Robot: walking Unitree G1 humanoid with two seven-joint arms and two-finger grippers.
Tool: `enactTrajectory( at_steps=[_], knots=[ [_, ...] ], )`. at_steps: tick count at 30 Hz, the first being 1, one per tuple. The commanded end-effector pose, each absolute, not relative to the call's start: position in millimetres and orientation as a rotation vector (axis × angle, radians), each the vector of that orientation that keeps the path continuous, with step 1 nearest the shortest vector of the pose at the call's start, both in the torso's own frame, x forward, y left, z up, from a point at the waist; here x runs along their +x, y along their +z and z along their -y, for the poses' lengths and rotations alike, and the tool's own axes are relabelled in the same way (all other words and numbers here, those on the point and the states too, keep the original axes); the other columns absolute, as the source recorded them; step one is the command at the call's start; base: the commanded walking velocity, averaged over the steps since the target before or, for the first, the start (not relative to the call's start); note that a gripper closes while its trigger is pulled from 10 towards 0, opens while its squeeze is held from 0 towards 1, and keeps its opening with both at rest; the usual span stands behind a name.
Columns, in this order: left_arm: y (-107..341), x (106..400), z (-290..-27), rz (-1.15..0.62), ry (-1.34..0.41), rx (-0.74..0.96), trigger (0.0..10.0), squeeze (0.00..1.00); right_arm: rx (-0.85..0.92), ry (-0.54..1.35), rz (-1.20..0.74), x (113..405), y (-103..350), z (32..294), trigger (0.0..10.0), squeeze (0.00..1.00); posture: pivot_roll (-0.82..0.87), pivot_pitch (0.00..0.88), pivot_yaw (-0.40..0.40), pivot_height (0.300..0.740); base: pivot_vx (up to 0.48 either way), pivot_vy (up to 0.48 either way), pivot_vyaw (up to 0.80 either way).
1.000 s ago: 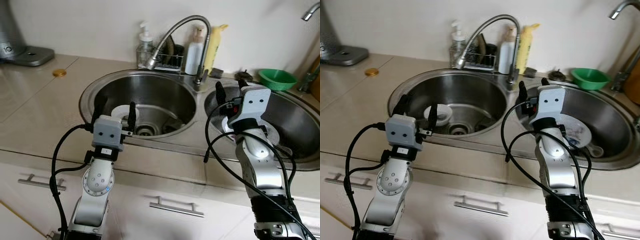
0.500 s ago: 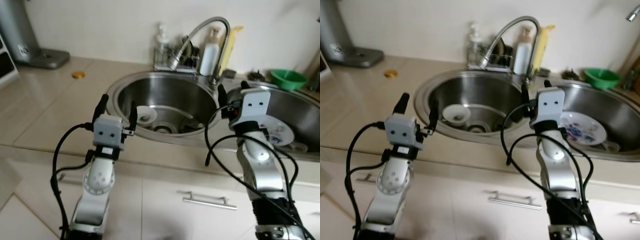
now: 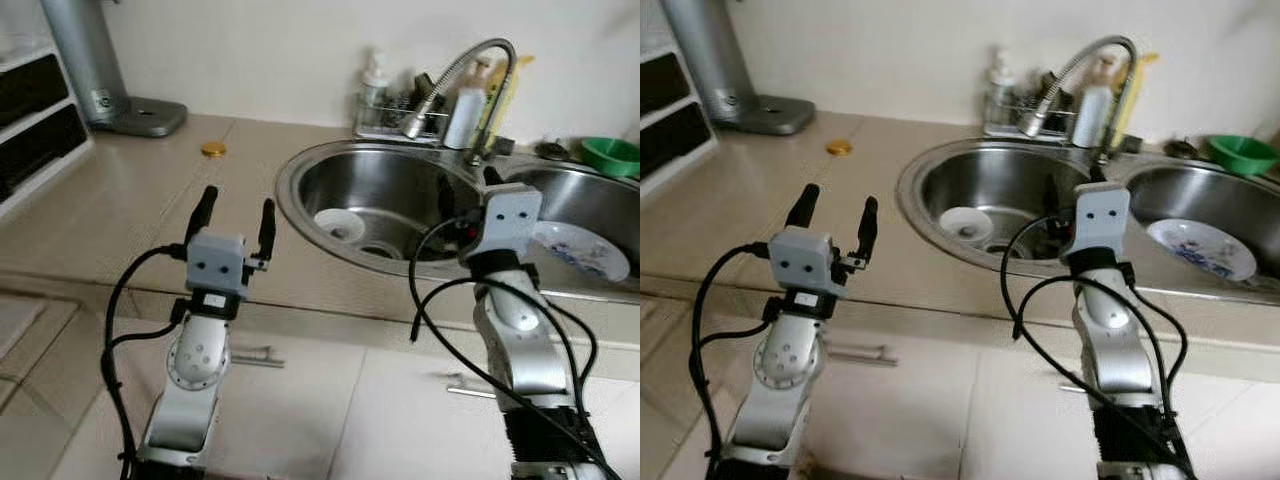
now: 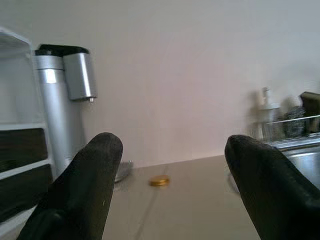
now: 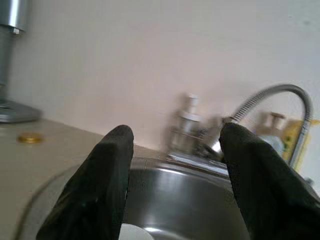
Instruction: Kitchen organization
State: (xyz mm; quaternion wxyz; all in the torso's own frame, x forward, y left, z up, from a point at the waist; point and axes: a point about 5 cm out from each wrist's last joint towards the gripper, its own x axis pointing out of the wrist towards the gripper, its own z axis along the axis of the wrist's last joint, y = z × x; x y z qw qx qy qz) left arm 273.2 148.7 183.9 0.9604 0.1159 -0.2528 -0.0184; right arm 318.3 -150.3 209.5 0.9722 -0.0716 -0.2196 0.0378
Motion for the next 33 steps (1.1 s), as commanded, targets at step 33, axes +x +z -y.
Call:
enactTrajectory(
  at_steps=[33],
  knots=[
    [183.4,270.8,-132.7,0.541,-0.103,0.236,10.0,0.0,-0.14,-0.061,0.378,299.8,186.8,166.9,10.0,0.0,0.02,0.0,-0.044,0.74,0.0,-0.271,-0.61]
  ],
)
